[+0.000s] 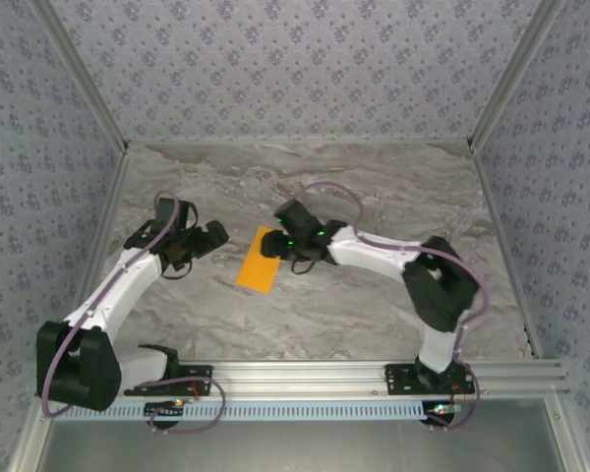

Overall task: Fold a paper plane with a square sheet of paper (pick it up from the middle)
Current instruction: Turn over the paper at the center of the table, then third fold the triangle at the center of the table.

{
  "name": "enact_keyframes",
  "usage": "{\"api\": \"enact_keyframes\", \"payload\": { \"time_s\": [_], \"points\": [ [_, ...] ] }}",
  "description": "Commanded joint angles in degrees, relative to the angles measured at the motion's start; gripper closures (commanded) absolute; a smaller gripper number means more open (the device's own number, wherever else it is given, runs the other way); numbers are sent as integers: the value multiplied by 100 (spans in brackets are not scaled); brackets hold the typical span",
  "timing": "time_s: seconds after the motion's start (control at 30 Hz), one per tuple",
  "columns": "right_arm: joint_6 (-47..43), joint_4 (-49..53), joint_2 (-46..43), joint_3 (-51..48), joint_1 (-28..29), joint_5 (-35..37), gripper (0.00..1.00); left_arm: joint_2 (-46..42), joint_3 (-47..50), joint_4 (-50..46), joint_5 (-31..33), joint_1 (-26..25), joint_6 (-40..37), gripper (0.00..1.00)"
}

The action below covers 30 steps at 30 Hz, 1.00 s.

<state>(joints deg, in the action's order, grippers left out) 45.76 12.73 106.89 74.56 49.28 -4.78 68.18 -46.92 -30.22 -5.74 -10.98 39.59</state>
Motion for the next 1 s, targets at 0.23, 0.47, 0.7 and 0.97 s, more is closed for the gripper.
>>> {"api": "enact_keyframes", "payload": {
  "time_s": [0.23, 0.47, 0.7, 0.97],
  "points": [
    [-20, 493, 1771, 1779, 375, -406, 46, -505, 364, -221, -490, 587, 55, 1],
    [-426, 980, 2172, 1974, 374, -733, 45, -475, 341, -164, -552, 600, 96, 1],
    [-1727, 1666, 1866, 1420, 366, -822, 43, -350, 283, -42, -838, 604, 59, 1],
    [-3090, 1807, 461, -433, 123, -970, 43, 91, 278, 293, -1559, 494, -66, 2]
  ]
}}
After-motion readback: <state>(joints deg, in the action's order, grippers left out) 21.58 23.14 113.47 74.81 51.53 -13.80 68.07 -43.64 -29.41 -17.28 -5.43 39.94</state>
